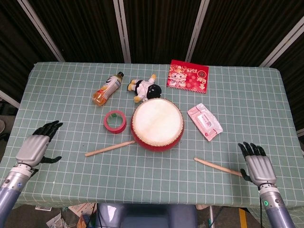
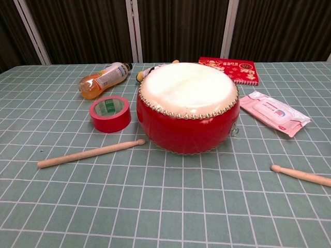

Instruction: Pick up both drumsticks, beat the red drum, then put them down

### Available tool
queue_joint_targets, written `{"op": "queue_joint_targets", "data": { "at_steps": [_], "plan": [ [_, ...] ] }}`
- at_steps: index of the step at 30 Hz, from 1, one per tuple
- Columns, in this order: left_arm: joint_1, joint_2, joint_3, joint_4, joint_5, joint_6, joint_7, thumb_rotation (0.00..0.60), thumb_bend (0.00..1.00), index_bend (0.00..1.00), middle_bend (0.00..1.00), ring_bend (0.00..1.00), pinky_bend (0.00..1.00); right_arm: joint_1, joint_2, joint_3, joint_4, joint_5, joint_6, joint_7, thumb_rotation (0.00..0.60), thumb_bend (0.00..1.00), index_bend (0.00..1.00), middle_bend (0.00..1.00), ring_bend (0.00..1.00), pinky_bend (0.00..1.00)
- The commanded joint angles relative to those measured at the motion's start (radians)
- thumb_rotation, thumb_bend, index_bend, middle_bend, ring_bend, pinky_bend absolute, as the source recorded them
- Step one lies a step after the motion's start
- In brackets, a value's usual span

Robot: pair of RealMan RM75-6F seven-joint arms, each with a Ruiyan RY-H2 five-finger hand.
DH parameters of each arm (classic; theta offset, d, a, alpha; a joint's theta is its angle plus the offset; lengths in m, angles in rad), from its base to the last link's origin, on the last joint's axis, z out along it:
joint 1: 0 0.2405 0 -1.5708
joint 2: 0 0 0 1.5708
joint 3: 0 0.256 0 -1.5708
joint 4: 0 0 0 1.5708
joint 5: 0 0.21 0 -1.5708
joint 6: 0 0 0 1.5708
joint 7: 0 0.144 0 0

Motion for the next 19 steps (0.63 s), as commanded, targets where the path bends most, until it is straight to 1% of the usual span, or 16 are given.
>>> {"op": "queue_joint_targets", "data": {
  "at_steps": [1, 5, 11, 14, 19],
  "plan": [
    [0.105, 0.043, 0.038, 0.096, 0.111, 0.128, -0.136, 0.6, 0.1, 0.0, 0.0, 0.0, 0.01, -0.08, 0.037, 0.006, 0.036, -0.162, 0.137, 0.137, 0.6, 0.39, 0.0, 0.0, 0.0, 0.0],
    [0.184, 0.026, 0.056, 0.201, 0.169, 0.233, -0.199, 0.6, 0.09, 0.0, 0.0, 0.0, 0.01, -0.145, 0.035, 0.003, 0.1, -0.242, 0.23, 0.238, 0.6, 0.36, 0.0, 0.0, 0.0, 0.0],
    [0.253, -0.009, 0.059, 0.303, 0.207, 0.318, -0.237, 0.6, 0.07, 0.0, 0.0, 0.0, 0.01, -0.217, 0.004, -0.006, 0.217, -0.336, 0.324, 0.355, 0.6, 0.32, 0.0, 0.0, 0.0, 0.0],
    [0.272, -0.026, 0.059, 0.338, 0.222, 0.335, -0.235, 0.6, 0.07, 0.0, 0.0, 0.0, 0.01, -0.235, -0.018, -0.009, 0.269, -0.368, 0.339, 0.383, 0.6, 0.31, 0.0, 0.0, 0.0, 0.0],
    [0.276, -0.058, 0.035, 0.372, 0.247, 0.365, -0.225, 0.6, 0.07, 0.0, 0.0, 0.0, 0.0, -0.239, -0.036, 0.002, 0.301, -0.394, 0.339, 0.378, 0.6, 0.31, 0.0, 0.0, 0.0, 0.0]
  ]
}}
